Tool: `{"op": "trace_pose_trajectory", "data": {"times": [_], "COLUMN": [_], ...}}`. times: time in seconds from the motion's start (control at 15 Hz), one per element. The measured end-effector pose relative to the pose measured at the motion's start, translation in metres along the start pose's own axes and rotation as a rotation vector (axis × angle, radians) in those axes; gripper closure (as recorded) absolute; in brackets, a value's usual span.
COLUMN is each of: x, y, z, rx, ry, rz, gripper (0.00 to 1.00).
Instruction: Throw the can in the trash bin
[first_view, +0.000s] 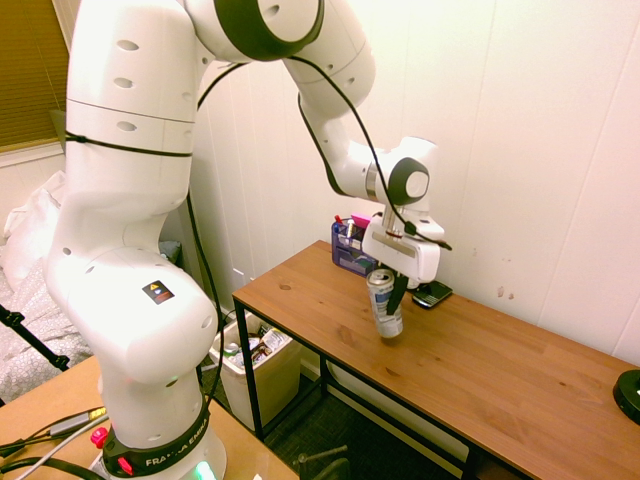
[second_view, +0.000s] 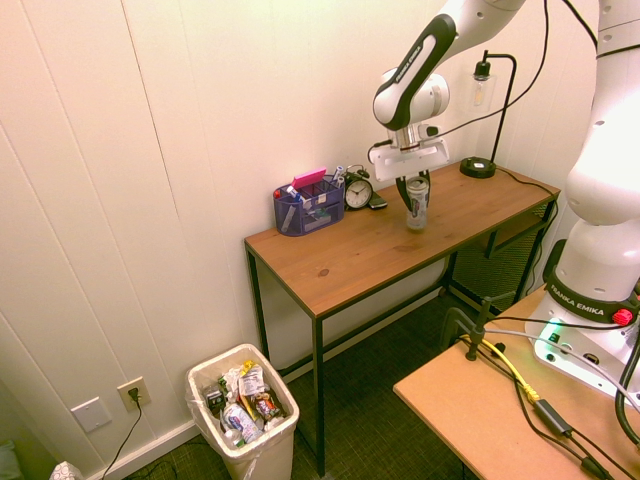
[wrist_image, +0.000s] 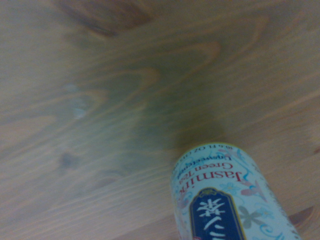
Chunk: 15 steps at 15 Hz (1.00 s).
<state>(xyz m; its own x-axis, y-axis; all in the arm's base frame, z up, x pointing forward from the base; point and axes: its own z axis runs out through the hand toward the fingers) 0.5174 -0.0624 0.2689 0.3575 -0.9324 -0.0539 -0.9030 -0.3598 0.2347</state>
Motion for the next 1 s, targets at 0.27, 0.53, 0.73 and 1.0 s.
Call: {"op": "trace_pose_trajectory", "data": {"times": [0.27, 0.53, 0.73, 1.0], "x": [-0.159, -0.376, -0.451, -0.497], "y": [0.0, -0.004, -0.048, -0.114], "z": [-0.15, -0.202, -0.175, -0.12], "rx": [0.115, 0.171, 0.142, 0.056], "ry": [0.093, 0.168, 0.167, 0.125], "rz": [-0.158, -0.341, -0.399, -0.442], "gripper": [1.0, 1.0, 1.0, 0.0]}}
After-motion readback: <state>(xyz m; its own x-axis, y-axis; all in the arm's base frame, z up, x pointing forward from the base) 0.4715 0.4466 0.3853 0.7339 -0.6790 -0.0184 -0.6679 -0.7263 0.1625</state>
